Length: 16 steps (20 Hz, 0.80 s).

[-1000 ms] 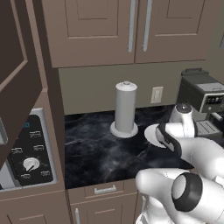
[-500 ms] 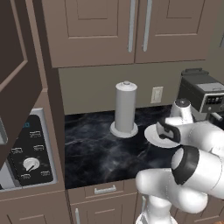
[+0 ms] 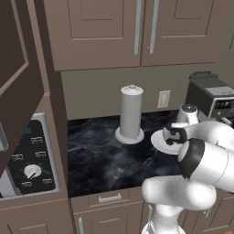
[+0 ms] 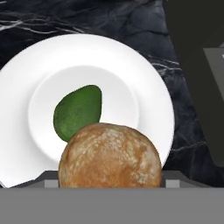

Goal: Pick the avocado and bread from the counter and place them on the plate. Then pick the jam from the cabinet and place it next to the plate. Lastly close the cabinet door.

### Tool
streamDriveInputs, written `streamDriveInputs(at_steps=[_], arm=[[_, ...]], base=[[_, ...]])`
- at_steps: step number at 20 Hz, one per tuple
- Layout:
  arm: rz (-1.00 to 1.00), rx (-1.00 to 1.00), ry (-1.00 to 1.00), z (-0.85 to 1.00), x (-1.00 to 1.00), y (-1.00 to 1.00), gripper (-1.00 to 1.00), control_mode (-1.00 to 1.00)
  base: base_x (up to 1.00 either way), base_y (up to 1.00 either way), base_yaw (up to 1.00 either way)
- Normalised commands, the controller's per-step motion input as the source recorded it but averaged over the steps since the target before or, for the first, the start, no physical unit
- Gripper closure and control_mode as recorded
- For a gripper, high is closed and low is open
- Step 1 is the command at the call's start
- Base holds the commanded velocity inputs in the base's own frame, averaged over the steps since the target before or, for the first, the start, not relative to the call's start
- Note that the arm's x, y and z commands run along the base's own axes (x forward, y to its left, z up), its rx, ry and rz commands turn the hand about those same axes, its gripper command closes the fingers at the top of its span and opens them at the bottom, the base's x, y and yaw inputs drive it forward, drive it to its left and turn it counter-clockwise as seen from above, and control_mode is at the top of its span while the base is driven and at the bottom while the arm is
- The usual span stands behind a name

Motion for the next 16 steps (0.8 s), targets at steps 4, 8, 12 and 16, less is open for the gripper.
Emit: streamDriveInputs(at_steps=[4,8,12,16], arm=[[0.0,0.02,0.0,-0.1,0.09,-0.08,1.0,-1.0],[0.0,0.0,0.0,-0.13,0.05,0.0,-1.0,-1.0],[0.0,0.0,0.04,-0.01,0.0,0.0,-1.0,-1.0],[0.0,0.01,-0.01,-0.04,0.0,-0.02,-1.0,-1.0]], base=[[0.0,0.0,0.0],[0.0,0.0,0.0],[0.0,0.0,0.0],[0.0,0.0,0.0]])
